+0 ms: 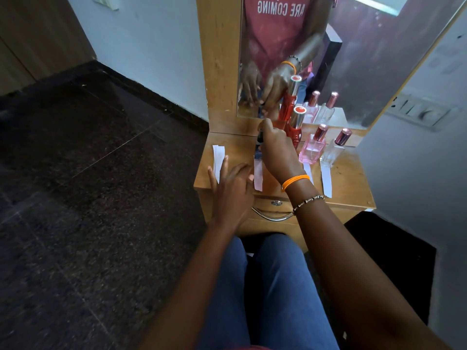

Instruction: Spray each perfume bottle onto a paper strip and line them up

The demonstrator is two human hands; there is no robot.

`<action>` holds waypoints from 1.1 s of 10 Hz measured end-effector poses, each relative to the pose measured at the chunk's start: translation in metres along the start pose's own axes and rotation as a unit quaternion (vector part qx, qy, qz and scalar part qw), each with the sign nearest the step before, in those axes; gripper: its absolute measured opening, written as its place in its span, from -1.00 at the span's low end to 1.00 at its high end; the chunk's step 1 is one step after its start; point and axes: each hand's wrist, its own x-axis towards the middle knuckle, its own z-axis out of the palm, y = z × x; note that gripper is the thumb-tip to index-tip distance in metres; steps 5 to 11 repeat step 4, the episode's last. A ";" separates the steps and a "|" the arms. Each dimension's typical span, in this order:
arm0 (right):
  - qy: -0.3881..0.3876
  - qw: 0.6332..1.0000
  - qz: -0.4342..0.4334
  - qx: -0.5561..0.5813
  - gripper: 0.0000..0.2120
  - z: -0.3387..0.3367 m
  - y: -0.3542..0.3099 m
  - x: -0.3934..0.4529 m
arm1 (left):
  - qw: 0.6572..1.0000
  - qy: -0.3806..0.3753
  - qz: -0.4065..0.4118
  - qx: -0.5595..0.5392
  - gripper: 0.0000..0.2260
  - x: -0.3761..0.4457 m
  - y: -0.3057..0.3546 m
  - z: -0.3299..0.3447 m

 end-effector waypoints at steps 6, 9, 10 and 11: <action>0.082 0.996 -0.011 0.029 -0.50 -0.018 -0.008 -0.020 | 1.000 0.002 0.012 -0.012 -0.69 0.002 0.000 -0.004; 0.082 0.996 -0.011 0.029 -0.50 -0.018 -0.008 -0.020 | 1.000 0.002 0.012 -0.012 -0.69 0.002 0.000 -0.004; 0.082 0.996 -0.011 0.029 -0.50 -0.018 -0.008 -0.020 | 1.000 0.002 0.012 -0.012 -0.69 0.002 0.000 -0.004; 0.082 0.996 -0.011 0.029 -0.50 -0.018 -0.008 -0.020 | 1.000 0.002 0.012 -0.012 -0.69 0.002 0.000 -0.004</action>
